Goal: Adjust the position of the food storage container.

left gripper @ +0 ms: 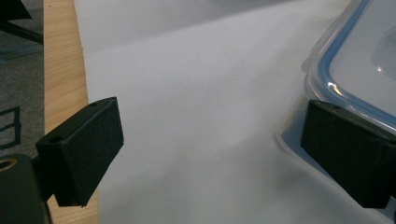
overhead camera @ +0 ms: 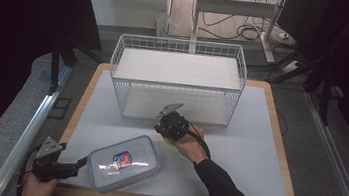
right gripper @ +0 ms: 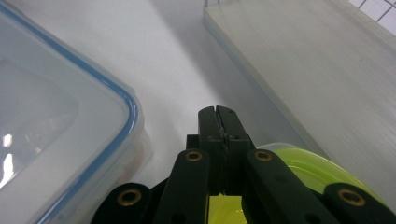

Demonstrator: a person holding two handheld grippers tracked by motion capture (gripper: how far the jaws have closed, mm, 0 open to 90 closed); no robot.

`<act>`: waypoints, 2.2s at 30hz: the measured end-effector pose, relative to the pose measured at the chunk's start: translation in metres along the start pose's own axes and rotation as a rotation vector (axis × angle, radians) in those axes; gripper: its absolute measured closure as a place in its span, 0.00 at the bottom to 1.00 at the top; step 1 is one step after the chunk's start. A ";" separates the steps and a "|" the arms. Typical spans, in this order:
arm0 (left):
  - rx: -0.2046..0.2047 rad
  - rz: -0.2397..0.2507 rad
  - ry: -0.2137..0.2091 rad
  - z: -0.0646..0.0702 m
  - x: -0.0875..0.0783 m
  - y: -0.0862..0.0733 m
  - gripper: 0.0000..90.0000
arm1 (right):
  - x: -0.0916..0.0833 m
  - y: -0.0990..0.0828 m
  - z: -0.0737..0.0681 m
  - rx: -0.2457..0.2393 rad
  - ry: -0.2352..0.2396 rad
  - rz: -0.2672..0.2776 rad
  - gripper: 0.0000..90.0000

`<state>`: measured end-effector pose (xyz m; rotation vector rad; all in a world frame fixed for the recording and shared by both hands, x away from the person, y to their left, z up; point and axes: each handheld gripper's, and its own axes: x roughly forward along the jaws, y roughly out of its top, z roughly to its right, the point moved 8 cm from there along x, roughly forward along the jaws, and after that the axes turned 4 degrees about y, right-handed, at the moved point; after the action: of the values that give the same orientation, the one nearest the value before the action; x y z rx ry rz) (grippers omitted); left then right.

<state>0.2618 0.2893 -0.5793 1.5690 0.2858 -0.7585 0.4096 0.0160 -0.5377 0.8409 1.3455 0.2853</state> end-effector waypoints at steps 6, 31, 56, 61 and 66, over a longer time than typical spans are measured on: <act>-0.002 0.000 -0.001 0.000 0.000 0.000 0.07 | -0.008 -0.008 0.003 0.003 -0.006 -0.008 1.00; -0.014 -0.001 -0.010 0.000 0.001 0.000 0.07 | -0.067 -0.064 0.034 0.101 -0.099 -0.006 1.00; -0.038 -0.023 -0.024 -0.001 -0.001 -0.002 0.08 | -0.135 -0.130 0.053 0.231 -0.213 0.056 1.00; -0.042 -0.044 -0.044 -0.002 -0.014 -0.007 0.12 | -0.135 -0.125 0.040 0.196 -0.209 0.081 1.00; 0.011 -0.088 -0.092 0.011 -0.020 -0.019 0.18 | -0.132 -0.124 0.024 0.163 -0.189 0.085 1.00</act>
<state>0.2318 0.2875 -0.5818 1.5352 0.2851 -0.8992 0.3657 -0.1606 -0.5242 1.0377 1.1693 0.1592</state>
